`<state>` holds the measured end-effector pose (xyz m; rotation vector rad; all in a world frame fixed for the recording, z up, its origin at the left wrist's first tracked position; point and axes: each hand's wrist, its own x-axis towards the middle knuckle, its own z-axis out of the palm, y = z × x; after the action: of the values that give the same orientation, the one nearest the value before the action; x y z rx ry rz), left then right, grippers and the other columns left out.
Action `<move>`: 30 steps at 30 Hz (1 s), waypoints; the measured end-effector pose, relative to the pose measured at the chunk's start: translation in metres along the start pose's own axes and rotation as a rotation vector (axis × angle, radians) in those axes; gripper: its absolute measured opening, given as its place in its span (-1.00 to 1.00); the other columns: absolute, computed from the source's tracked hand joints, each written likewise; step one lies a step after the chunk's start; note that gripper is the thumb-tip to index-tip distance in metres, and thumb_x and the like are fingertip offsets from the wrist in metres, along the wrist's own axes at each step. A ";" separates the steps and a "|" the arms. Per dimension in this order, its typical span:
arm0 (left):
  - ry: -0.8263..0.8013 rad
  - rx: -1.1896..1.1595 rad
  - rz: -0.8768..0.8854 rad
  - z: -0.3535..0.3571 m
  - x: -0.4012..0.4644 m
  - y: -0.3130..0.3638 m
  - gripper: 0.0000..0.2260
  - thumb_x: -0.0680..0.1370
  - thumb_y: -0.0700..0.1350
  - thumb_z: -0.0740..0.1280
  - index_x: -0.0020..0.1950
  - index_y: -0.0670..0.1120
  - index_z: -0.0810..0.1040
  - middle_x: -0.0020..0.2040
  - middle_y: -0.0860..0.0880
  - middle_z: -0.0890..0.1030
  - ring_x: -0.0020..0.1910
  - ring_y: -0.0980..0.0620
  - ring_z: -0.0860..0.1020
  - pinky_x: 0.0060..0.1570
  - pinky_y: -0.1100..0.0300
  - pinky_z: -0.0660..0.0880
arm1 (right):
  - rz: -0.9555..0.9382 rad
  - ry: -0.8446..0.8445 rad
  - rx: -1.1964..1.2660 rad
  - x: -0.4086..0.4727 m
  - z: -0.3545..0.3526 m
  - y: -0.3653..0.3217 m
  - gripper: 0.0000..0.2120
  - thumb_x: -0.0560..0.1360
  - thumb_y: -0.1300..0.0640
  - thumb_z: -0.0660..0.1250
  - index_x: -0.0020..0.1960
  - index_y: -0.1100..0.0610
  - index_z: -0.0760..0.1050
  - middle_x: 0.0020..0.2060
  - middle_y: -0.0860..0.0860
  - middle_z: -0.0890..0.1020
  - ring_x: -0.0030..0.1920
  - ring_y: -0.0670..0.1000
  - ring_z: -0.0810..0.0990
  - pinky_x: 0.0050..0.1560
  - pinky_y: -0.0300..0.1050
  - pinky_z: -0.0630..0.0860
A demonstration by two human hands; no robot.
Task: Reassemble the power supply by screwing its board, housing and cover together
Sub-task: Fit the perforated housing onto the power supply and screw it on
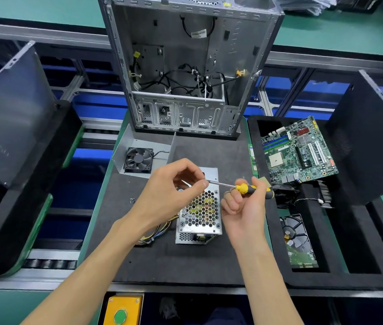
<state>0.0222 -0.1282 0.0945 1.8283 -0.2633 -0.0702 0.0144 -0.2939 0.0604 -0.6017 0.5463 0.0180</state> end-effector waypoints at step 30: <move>-0.169 -0.716 -0.596 0.008 0.032 -0.087 -0.79 0.57 -0.16 0.40 0.19 -0.11 0.69 0.19 -0.19 0.67 0.17 -0.11 0.64 0.12 0.05 0.60 | -0.214 0.047 -0.039 0.042 0.026 0.014 -0.42 0.68 -0.10 0.09 -0.40 0.08 0.58 -0.54 0.02 0.37 -0.58 -0.02 0.32 -0.58 -0.23 0.28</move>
<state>0.0644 -0.1213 0.0116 1.1308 0.1870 -0.6527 0.0604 -0.2743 0.0500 -0.6971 0.5251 -0.1886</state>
